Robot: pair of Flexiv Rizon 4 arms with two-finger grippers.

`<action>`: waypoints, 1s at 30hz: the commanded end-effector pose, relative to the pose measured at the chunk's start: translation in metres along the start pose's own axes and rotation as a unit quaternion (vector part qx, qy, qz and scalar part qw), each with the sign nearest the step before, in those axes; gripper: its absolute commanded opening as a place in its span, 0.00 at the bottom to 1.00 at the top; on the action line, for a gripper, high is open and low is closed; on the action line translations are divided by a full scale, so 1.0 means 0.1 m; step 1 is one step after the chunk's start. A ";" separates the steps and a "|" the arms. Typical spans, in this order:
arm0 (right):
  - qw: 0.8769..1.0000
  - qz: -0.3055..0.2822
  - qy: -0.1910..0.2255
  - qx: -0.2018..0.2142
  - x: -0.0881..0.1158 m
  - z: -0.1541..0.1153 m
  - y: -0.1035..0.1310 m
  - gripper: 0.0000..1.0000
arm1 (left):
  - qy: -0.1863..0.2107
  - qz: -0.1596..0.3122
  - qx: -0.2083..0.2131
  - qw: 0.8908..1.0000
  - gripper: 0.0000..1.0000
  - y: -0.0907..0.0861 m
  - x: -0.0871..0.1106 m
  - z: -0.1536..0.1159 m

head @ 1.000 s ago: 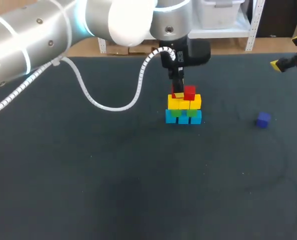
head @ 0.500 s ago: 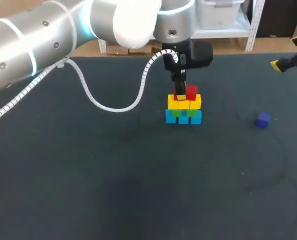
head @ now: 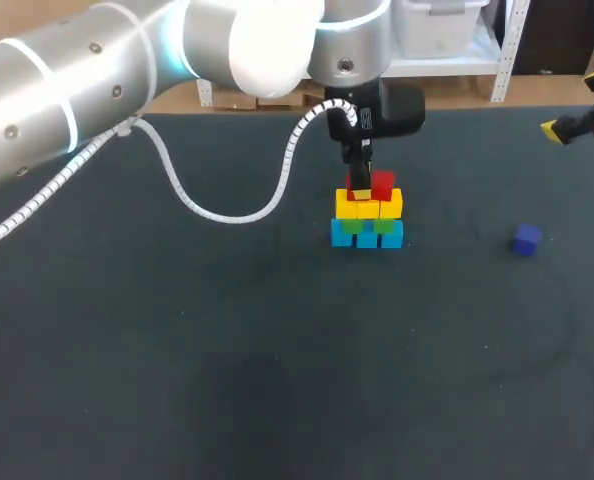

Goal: Place the blue cubes, place green cubes on the blue cubes, place the yellow cubes on the green cubes, then place the red cubes on the yellow cubes, and place purple cube on the red cubes.

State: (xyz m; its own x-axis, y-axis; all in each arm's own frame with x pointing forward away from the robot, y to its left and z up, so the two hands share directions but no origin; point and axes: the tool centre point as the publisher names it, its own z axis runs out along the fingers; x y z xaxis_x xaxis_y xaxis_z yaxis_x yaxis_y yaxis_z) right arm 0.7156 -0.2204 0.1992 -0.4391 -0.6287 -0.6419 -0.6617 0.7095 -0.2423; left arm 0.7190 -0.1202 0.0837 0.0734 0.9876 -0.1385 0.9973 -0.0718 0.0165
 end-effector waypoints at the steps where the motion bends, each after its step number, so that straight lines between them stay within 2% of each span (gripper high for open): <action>1: 1.000 0.001 -0.002 0.031 0.02 -0.01 0.04 1.00 | 0.002 0.000 0.003 1.000 0.00 0.03 -0.01 0.00; 2: 1.000 0.001 -0.002 0.031 0.02 -0.01 0.04 1.00 | 0.003 0.000 0.003 1.000 0.00 0.03 -0.01 0.00; 4: 1.000 0.001 -0.002 0.031 0.02 -0.01 0.04 1.00 | 0.004 -0.001 0.005 1.000 0.15 0.04 -0.01 0.00; 6: 1.000 0.001 -0.002 0.031 0.02 -0.01 0.04 1.00 | 0.004 -0.001 0.006 1.000 0.22 0.03 -0.01 0.01; 7: 1.000 0.001 -0.002 0.031 0.02 -0.01 0.04 1.00 | 0.004 -0.001 0.006 1.000 0.29 0.03 0.00 0.01; 8: 1.000 0.001 -0.002 0.031 0.02 -0.01 0.04 1.00 | 0.004 -0.001 0.007 1.000 0.44 0.03 0.00 0.00; 9: 1.000 0.001 -0.002 0.031 0.02 -0.01 0.04 1.00 | 0.004 -0.001 0.007 1.000 0.53 0.03 0.00 0.00; 11: 1.000 0.001 -0.002 0.031 0.02 -0.01 0.04 1.00 | 0.003 -0.002 0.007 1.000 0.90 0.03 0.00 0.00; 12: 1.000 0.001 -0.002 0.031 0.02 -0.01 0.04 1.00 | 0.003 -0.002 0.007 1.000 1.00 0.03 0.00 0.00; 21: 1.000 0.001 -0.002 0.031 0.02 -0.01 0.04 1.00 | -0.011 -0.010 0.002 1.000 1.00 -0.01 0.04 -0.09; 30: 1.000 0.001 -0.002 0.031 0.02 -0.01 0.04 1.00 | -0.048 -0.078 -0.034 0.995 1.00 -0.24 0.42 -0.36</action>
State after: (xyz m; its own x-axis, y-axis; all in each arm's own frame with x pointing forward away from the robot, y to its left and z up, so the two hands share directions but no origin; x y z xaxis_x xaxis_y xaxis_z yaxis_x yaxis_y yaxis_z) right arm 0.7156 -0.2204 0.1992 -0.4390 -0.6287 -0.6419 -0.6617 0.7095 -0.2423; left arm 0.7223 -0.0976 0.1085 -0.0668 0.9822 -0.1757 0.9977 0.0675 -0.0020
